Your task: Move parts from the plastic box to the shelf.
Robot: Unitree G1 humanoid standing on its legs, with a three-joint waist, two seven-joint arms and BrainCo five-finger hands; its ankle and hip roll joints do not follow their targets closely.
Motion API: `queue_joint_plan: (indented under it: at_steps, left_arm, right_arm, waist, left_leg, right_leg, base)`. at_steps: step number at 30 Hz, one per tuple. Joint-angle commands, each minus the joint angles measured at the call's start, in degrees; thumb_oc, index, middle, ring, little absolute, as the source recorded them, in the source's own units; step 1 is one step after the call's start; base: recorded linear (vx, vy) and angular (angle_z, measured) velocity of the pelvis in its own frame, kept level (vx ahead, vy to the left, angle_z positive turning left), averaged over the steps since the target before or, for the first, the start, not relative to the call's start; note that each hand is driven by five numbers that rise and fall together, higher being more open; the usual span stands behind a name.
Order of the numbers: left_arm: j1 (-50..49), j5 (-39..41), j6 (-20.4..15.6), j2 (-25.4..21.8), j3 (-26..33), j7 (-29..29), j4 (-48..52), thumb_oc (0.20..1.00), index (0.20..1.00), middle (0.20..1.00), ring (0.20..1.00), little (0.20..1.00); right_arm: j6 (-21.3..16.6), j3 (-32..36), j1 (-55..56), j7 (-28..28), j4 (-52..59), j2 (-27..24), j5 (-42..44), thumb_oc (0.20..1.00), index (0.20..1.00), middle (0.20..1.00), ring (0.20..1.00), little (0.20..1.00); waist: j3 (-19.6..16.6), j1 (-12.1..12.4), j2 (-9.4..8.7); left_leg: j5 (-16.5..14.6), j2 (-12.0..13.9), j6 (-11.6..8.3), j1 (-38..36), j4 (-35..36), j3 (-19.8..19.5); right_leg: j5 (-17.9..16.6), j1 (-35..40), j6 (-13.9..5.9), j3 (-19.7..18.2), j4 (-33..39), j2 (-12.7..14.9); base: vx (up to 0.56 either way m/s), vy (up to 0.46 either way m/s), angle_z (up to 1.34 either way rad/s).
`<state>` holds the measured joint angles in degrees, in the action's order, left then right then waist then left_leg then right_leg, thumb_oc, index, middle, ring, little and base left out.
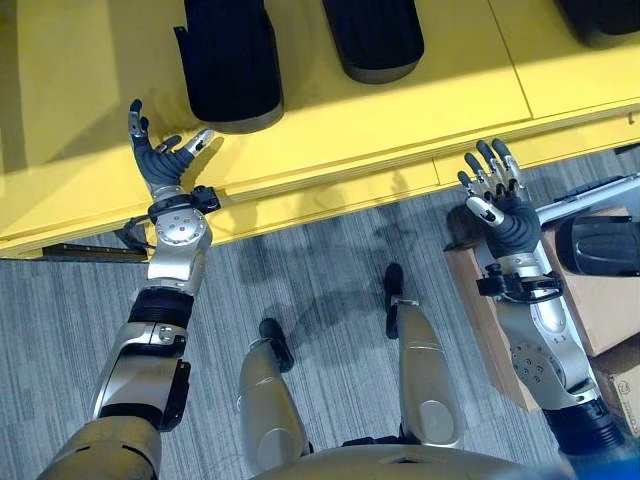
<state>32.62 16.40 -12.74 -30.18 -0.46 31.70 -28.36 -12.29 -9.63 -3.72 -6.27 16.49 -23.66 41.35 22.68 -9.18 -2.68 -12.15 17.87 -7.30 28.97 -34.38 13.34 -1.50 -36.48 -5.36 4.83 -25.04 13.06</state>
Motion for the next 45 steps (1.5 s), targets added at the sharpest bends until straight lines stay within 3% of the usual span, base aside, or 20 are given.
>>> queue_joint_plan:
  at_steps: [1, 11, 17, 18, 23, 32, 45]
  left_arm:
    - [-5.25, -3.52, -2.14, -3.69, 1.79, 1.24, 6.16, 1.0, 1.0, 1.0, 1.0, 1.0]
    - [-19.25, -14.63, -2.35, -0.7, 3.25, -0.76, 24.2, 1.0, 1.0, 1.0, 1.0, 1.0]
    - [-27.56, -24.5, -2.15, -4.93, 1.09, -5.06, 32.81, 1.0, 1.0, 1.0, 1.0, 1.0]
    - [-27.56, -24.5, -2.15, -4.94, 1.13, -5.05, 32.85, 1.0, 1.0, 1.0, 1.0, 1.0]
    - [-31.46, -37.06, -1.49, -12.11, -1.82, -6.78, 37.46, 1.0, 1.0, 1.0, 1.0, 1.0]
    - [-29.44, -46.91, 0.39, -14.3, -5.21, -6.46, 36.8, 1.0, 1.0, 1.0, 1.0, 1.0]
    - [-18.52, -49.45, 4.15, -9.05, -11.56, -6.65, 25.64, 1.0, 1.0, 1.0, 1.0, 1.0]
  right_arm:
    - [-3.02, 3.0, 1.26, 1.19, 4.84, -0.54, -0.75, 1.0, 1.0, 1.0, 1.0, 1.0]
    - [-3.96, 6.22, 1.05, 1.27, 5.77, -0.66, -1.84, 1.0, 1.0, 1.0, 1.0, 1.0]
    - [-4.87, 8.23, 1.48, 1.71, 6.96, -1.6, -2.57, 1.0, 1.0, 1.0, 1.0, 1.0]
    - [-4.89, 8.23, 1.47, 1.71, 7.0, -1.6, -2.57, 1.0, 1.0, 1.0, 1.0, 1.0]
    - [-5.73, 9.93, 2.64, 1.49, 7.56, -3.54, -2.98, 1.0, 1.0, 1.0, 1.0, 1.0]
    - [-5.18, 9.89, 3.51, 1.4, 7.29, -4.52, -2.75, 1.0, 1.0, 1.0, 1.0, 1.0]
    - [-4.15, 9.44, 2.54, 0.87, 6.08, -2.42, -2.54, 1.0, 1.0, 1.0, 1.0, 1.0]
  waist:
    - [-2.55, 0.35, -0.55]
    - [-1.95, 1.91, -0.46]
    - [-1.55, 2.96, -0.45]
    - [-1.29, 2.95, -0.5]
    - [-0.86, 3.1, -0.54]
    - [-0.95, 2.49, -0.74]
    - [-1.58, 1.06, -1.07]
  left_leg:
    - [8.77, -0.3, -0.87, 4.17, 3.62, -3.89]
    - [8.81, -0.39, -0.72, 3.68, 4.14, -4.09]
    - [9.12, -0.47, -0.54, 3.22, 4.82, -4.51]
    - [10.47, -0.49, -0.01, 3.79, 5.0, -4.29]
    - [10.63, -0.52, 0.1, 3.61, 5.25, -4.34]
    - [10.5, -0.47, 0.28, 3.49, 5.16, -4.24]
    - [10.2, -0.08, 0.08, 3.98, 4.38, -3.71]
  right_leg:
    - [6.87, 4.13, -2.53, -0.56, -6.62, 2.71]
    - [7.08, 4.59, -2.32, -0.35, -6.57, 2.76]
    - [6.98, 5.41, -2.36, -0.03, -6.13, 2.92]
    - [5.75, 4.91, -2.01, 0.02, -5.82, 2.91]
    - [5.66, 5.06, -2.29, 0.21, -5.7, 2.97]
    - [5.68, 4.61, -2.35, -0.3, -5.87, 2.63]
    - [5.84, 3.52, -2.13, -1.02, -6.6, 2.31]
  base:
    - [0.0, 0.0, 0.0]
    - [0.0, -0.005, 0.02]
    - [-0.02, -0.013, 0.04]
    - [-0.09, -0.018, 0.06]
    - [-0.02, -0.005, 0.01]
    - [0.0, 0.0, 0.0]
    - [0.0, 0.005, -0.02]
